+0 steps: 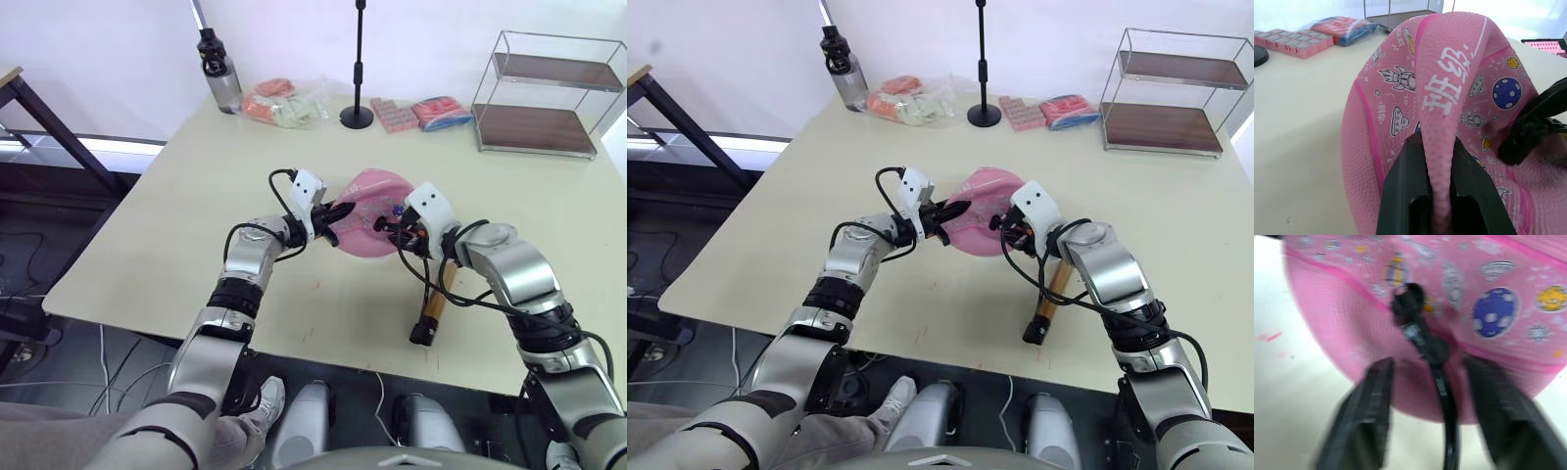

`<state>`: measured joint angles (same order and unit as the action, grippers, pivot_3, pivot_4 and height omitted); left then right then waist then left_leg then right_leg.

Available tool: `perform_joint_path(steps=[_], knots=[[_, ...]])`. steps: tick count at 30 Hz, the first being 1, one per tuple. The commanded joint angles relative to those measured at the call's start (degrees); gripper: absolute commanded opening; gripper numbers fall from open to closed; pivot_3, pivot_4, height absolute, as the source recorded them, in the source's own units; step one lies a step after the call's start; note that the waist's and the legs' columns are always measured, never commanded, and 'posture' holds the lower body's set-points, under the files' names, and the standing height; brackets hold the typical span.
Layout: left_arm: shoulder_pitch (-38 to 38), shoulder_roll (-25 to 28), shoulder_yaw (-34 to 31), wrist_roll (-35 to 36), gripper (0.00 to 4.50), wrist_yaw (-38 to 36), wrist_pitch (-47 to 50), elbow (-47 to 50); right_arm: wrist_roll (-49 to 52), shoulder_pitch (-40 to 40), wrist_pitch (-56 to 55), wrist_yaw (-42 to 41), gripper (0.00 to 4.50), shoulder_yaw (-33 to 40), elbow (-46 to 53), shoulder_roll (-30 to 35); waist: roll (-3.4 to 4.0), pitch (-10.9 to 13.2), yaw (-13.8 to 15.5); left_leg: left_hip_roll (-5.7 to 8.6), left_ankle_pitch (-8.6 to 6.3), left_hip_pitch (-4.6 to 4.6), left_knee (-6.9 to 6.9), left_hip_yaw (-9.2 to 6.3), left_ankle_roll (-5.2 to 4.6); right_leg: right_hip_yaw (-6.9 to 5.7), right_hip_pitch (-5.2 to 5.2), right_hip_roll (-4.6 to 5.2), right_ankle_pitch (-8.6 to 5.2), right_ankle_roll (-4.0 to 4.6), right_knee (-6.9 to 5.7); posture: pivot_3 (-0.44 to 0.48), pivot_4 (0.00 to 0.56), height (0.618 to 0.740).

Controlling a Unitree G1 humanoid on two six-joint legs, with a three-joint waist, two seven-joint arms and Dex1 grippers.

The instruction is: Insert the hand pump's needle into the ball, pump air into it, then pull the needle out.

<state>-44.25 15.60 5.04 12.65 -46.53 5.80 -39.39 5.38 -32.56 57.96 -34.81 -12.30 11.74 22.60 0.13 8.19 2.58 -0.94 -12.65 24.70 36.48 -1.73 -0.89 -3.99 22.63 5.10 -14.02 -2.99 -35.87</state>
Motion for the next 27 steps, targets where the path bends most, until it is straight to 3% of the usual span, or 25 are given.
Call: perform_joint_path(steps=[1, 2, 4, 16, 27], knots=[[1.41, 1.13, -0.26, -2.83, 0.0, 1.54, 0.84, -5.43, 2.11, 2.61, -2.24, -0.86, 3.81, 5.85, 4.97, 3.98, -0.05, 0.08, 0.02, 0.0, 0.0, 0.01, 0.0, -0.03, 0.0, -0.03, 0.0, -0.01, 0.0, 0.0, 0.0, 0.0, 0.15, 0.74], [1.24, 1.15, -0.31, -2.87, 0.0, 1.43, 0.66, -5.69, 3.4, 3.56, -2.66, -1.21, 4.17, 7.16, 6.19, 4.18, -0.1, 0.12, -0.04, 0.0, 0.0, 0.01, 0.0, -0.05, 0.0, -0.05, -0.02, -0.01, 0.0, 0.0, 0.0, 0.0, 0.15, 0.74], [0.89, 1.18, -0.32, -2.98, 0.0, 1.14, 0.22, -6.2, 5.7, 6.66, -5.83, -2.55, 4.34, 9.71, 8.53, 4.38, -0.21, 0.24, -0.22, 0.0, 0.01, 0.01, 0.01, -0.04, 0.0, -0.05, -0.04, -0.01, 0.01, -0.01, 0.0, 0.0, 0.15, 0.74], [-0.66, 0.71, -0.75, -3.76, 0.0, -1.76, -2.2, -8.04, 15.5, 23.67, -26.51, -7.21, 4.34, 20.9, 14.69, 4.34, -0.43, 0.95, -0.29, 0.0, 0.02, 0.04, 0.01, -0.06, 0.0, -0.02, -0.08, -0.07, -0.08, -0.16, 0.01, 0.0, 0.15, 0.74], [1.61, 1.16, -1.25, -1.84, 0.0, -4.8, 1.32, 3.95, 23.31, 28.99, -34.49, -13.54, 4.47, 27.77, 11.68, 7.41, -0.43, 1.18, -0.28, 0.0, 0.03, 0.04, 0.0, -0.01, 0.01, 0.06, -0.1, -0.08, -0.08, -0.16, -0.02, 0.0, 0.15, 0.74]])
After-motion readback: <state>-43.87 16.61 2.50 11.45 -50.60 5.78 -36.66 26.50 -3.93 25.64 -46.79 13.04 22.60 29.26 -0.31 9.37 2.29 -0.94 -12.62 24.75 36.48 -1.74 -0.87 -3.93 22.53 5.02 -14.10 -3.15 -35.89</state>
